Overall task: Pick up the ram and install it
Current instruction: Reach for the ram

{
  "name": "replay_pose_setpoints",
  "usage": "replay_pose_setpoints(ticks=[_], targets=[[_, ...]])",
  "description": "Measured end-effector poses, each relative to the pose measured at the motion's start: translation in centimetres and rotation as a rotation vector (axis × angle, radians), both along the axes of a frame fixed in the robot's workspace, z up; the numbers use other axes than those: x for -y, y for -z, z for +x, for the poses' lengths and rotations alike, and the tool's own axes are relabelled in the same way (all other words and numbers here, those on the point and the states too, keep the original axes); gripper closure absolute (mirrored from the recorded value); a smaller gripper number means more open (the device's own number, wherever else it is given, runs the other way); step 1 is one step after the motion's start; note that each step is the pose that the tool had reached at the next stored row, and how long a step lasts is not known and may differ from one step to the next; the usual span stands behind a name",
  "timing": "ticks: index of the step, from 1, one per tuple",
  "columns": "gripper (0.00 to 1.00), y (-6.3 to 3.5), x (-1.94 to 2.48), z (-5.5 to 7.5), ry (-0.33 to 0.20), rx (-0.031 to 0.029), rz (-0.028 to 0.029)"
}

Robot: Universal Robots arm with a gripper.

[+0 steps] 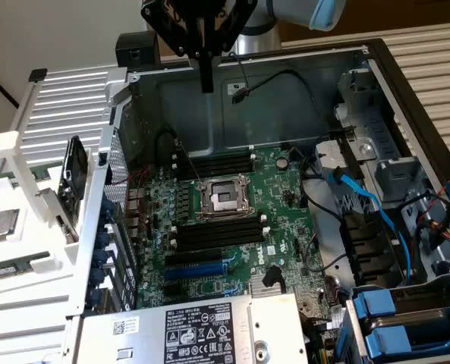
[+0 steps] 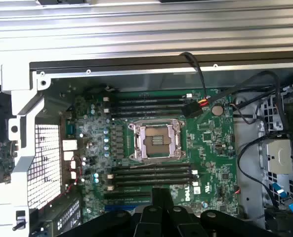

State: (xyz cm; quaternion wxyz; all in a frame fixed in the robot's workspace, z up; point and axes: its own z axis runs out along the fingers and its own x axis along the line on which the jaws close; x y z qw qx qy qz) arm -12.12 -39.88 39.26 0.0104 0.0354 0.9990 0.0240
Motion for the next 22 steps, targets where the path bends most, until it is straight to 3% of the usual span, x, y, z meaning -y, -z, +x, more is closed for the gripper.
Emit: replay_pose_setpoints(ticks=[15, 22], targets=[[0.89, -0.01, 0.0, -0.2, 0.0, -0.0002, -0.0015], [0.89, 0.0, 0.01, -3.8, 0.0, 0.0, -0.0001]])
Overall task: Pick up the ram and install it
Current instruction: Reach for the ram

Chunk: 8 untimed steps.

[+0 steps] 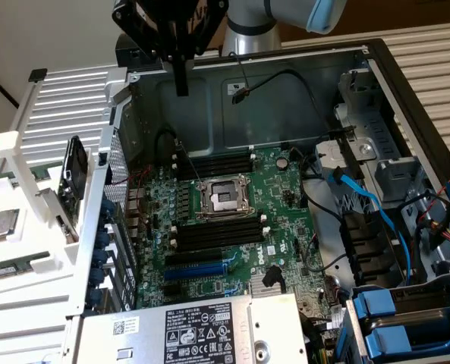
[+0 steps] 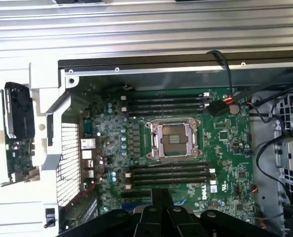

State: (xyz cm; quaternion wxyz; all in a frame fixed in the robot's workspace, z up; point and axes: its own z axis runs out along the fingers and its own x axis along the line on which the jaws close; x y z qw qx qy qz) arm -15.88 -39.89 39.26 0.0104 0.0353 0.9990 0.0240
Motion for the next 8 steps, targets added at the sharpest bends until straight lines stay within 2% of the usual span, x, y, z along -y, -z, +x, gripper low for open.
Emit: replay_pose_setpoints(ticks=[7, 8], targets=[[0.89, 0.0, 0.01, -3.2, 0.0, 0.0, 0.0008], [0.89, 0.0, 0.02, -4.1, 0.0, 0.0, 0.0009]])
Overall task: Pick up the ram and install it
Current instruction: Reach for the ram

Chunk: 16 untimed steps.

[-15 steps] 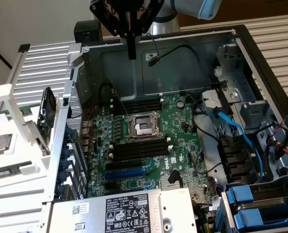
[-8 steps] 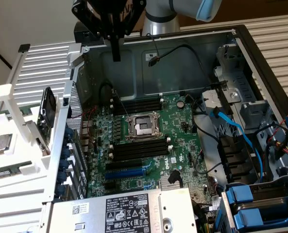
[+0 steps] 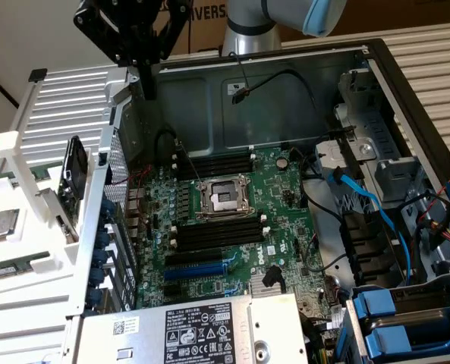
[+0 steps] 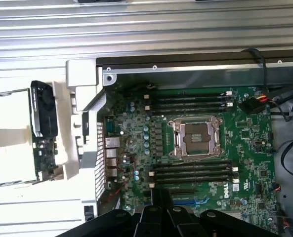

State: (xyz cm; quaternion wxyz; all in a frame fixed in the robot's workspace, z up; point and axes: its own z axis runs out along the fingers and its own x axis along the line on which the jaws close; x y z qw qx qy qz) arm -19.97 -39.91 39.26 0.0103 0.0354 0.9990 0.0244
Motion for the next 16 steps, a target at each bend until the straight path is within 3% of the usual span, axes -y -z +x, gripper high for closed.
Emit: replay_pose_setpoints(ticks=[9, 16], targets=[[0.89, 0.0, 0.01, -4.1, 0.0, 0.0, 0.0011], [0.89, 0.0, 0.09, -7.8, 0.0, -0.0001, 0.0055]])
